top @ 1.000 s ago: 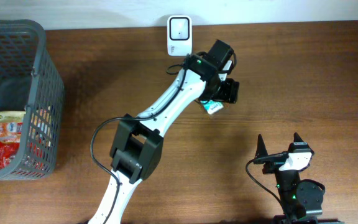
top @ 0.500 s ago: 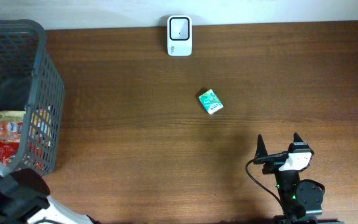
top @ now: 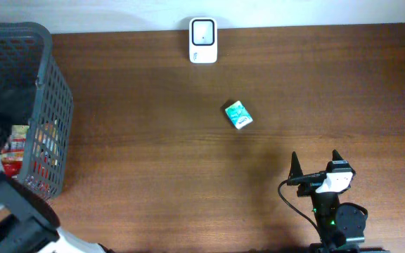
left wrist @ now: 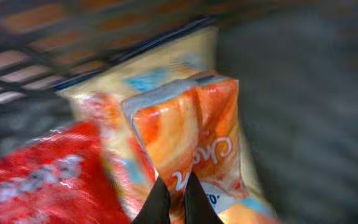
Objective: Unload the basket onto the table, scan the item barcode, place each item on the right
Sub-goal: 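Carry the green tissue pack to the table center and release it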
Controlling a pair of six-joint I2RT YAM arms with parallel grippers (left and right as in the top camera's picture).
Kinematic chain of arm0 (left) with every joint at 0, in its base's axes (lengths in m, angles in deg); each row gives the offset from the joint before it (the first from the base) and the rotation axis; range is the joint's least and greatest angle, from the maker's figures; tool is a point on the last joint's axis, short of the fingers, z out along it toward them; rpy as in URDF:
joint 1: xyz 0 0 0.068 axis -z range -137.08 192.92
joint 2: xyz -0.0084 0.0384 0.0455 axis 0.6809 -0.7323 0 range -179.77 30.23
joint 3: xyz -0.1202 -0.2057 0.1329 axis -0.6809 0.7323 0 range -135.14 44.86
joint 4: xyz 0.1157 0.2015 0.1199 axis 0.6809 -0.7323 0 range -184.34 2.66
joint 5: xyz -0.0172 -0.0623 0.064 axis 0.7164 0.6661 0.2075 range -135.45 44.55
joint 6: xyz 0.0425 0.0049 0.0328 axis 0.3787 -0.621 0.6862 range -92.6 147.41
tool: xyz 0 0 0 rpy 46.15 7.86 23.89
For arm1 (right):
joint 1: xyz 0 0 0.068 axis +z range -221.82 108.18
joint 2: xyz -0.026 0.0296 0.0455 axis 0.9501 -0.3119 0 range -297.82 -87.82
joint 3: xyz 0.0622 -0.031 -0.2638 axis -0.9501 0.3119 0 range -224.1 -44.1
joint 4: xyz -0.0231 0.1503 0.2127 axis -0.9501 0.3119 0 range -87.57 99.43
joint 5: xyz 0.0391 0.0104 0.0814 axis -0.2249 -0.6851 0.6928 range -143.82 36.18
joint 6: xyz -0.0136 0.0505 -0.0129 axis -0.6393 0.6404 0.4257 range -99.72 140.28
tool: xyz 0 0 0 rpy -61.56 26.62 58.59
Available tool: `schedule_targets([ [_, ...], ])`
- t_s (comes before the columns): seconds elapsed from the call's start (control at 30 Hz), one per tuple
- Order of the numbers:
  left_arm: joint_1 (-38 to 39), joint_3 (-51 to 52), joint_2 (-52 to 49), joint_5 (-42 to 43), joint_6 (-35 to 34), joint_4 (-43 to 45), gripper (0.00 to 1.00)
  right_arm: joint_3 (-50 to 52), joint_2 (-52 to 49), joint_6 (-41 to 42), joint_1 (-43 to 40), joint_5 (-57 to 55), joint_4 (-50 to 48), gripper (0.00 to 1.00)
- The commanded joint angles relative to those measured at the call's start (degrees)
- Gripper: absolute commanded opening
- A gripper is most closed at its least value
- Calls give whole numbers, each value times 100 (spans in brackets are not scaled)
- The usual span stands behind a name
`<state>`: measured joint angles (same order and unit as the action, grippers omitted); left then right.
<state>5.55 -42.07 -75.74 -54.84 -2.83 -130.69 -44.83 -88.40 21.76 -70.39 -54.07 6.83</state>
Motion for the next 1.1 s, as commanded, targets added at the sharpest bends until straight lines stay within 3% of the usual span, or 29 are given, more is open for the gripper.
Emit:
schedule_targets([
  [0.0,-15,-485,2232,2618,166,247,0,42,37,31,-33,-44,31,99],
  [0.03,20,-485,2962,3335,166,243,0,42,37,31,-33,-44,31,99],
  [0.1,903,-485,3703,4065,162,293,0,42,37,31,-33,-44,31,98],
  [0.13,2323,-485,3709,4035,166,350,0,42,37,31,-33,-44,28,99],
  [0.2,4557,-483,2957,3394,824,337,0,42,37,31,-33,-44,31,99],
  [0.27,5796,-483,1674,2962,1040,103,0,42,37,31,-33,-44,31,99],
  [0.4,6382,-483,-365,2793,1036,94,0,42,37,31,-33,-44,31,99],
  [0.47,6489,-483,-929,2793,994,157,0,42,37,31,-33,-44,31,99],
  [0.53,6544,-483,-1423,2363,-129,345,0,42,37,31,-33,-44,28,99],
  [0.63,6581,-483,-1818,2367,-505,680,1,42,37,31,-33,-44,28,98],
  [0.7,6846,-483,-2048,2400,-772,1051,13,42,37,31,-33,-44,28,98],
  [0.77,7211,-483,-2065,2503,-748,1613,16,42,37,31,-33,-44,31,99],
  [0.83,7357,-516,-2065,2551,-271,2155,35,42,37,31,-33,-44,31,98],
  [0.87,7305,-684,-2055,2634,225,2100,55,42,37,31,-33,-44,31,98],
  [0.93,7023,-1458,-1939,2625,885,1143,68,42,37,31,-33,-44,28,99],
  [1.0,6564,-2496,-1805,2588,960,-140,77,42,37,31,-33,-44,28,98],
  [1.03,6190,-3193,-1694,2588,960,-1003,93,42,37,31,-33,-44,28,99],
  [1.07,5910,-3556,-1582,2590,957,-1405,100,42,37,31,-33,-44,28,99],
])
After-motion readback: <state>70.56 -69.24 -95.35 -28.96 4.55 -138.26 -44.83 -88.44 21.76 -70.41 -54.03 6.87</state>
